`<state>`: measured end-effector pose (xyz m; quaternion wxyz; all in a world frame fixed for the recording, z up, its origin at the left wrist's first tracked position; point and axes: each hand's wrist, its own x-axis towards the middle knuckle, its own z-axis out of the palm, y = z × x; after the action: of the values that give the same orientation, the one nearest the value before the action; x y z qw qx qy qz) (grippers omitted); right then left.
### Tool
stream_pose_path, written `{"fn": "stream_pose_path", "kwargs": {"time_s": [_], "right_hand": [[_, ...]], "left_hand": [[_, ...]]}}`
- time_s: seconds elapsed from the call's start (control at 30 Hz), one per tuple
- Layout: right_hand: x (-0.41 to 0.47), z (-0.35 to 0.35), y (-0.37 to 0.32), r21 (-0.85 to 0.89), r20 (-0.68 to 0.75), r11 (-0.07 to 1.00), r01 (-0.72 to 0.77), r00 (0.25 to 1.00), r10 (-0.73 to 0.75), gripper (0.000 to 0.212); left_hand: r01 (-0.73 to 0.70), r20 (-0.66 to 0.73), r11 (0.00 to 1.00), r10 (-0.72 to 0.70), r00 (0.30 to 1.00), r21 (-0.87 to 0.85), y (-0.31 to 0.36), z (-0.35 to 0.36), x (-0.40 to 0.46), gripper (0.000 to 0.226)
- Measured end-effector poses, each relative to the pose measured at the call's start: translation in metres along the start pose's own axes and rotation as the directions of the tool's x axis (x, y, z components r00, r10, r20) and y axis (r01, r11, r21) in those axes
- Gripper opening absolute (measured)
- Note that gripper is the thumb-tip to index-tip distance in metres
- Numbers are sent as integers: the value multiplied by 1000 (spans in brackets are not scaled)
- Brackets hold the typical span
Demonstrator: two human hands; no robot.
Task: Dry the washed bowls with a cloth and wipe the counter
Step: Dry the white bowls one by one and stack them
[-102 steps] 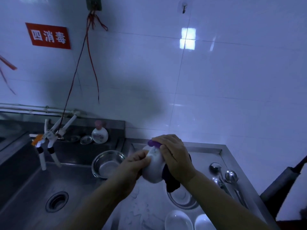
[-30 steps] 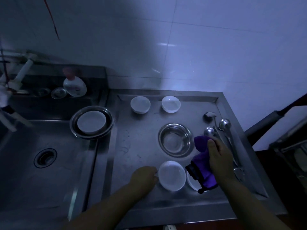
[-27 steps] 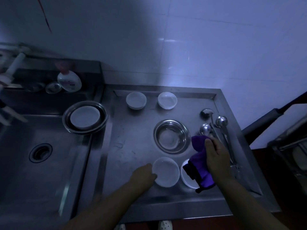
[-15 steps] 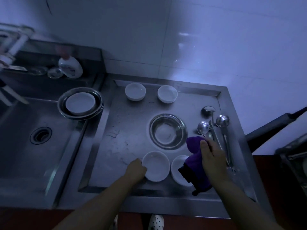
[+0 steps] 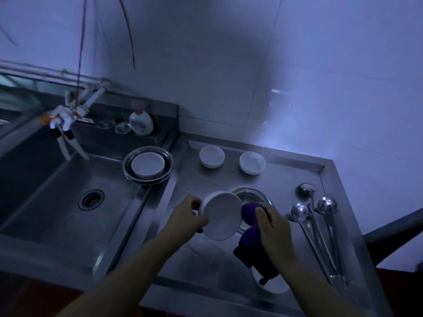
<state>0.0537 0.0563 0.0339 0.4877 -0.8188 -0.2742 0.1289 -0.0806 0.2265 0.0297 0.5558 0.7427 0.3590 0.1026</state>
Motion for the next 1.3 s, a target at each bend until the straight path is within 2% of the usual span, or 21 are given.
{"fn": "stream_pose_path", "kwargs": {"time_s": [0.1,0.2,0.27,0.37,0.43,0.5,0.6,0.67,0.87,0.9,0.97,1.07,1.1,1.2,1.23,1.3], "right_hand": [[5,12,-25,15,-24,994,105,994,-105,30],[8,18,-41,-11,-37,989,149,988,-150,18],[6,21,-51,-35,-73,985,168,983,-170,7],[1,24,-76,-48,-174,957,285,941,-289,18],[-1,25,-95,-54,-209,888,457,864,-458,18],[1,27,-112,-101,-212,779,619,751,-625,17],[6,32,-134,-227,-146,638,736,622,-769,28],[6,38,-144,-317,-128,592,741,585,-801,25],[-12,67,-160,-338,-152,550,764,532,-833,30],[-13,68,-157,-374,-121,524,765,520,-845,32],[-11,63,-146,-478,18,390,787,453,-891,39],[4,41,-127,-591,271,100,800,313,-910,58],[11,30,-124,-599,336,12,801,265,-904,58],[35,-1,-119,-556,494,-250,793,74,-866,31],[41,-9,-118,-548,531,-313,775,33,-847,23],[45,-15,-119,-564,534,-351,747,6,-845,20]], "left_hand": [[-90,15,994,90,996,64,22,-22,-7,43],[-201,-48,964,212,976,175,38,-47,-12,45],[-291,-87,914,327,941,285,47,-63,-16,43],[-371,-152,856,446,882,361,58,-81,-19,44],[-402,-189,847,483,855,347,67,-88,-20,41],[-407,-210,851,487,848,331,76,-93,-20,31],[-404,-293,871,478,828,280,89,-93,-21,23],[-419,-336,885,464,820,200,99,-89,-25,20],[-440,-380,898,408,830,3,129,-82,-35,18],[-440,-375,898,397,837,-31,131,-83,-36,18],[-427,-341,901,379,860,-75,131,-86,-38,17],[-395,-242,908,355,903,-140,125,-86,-43,16],[-392,-213,910,359,908,-136,124,-86,-43,15],[-393,-65,918,390,918,-45,126,-95,-41,21],[-398,1,917,398,917,0,130,-98,-39,22],[-431,66,897,426,902,100,137,-101,-38,23]]}}
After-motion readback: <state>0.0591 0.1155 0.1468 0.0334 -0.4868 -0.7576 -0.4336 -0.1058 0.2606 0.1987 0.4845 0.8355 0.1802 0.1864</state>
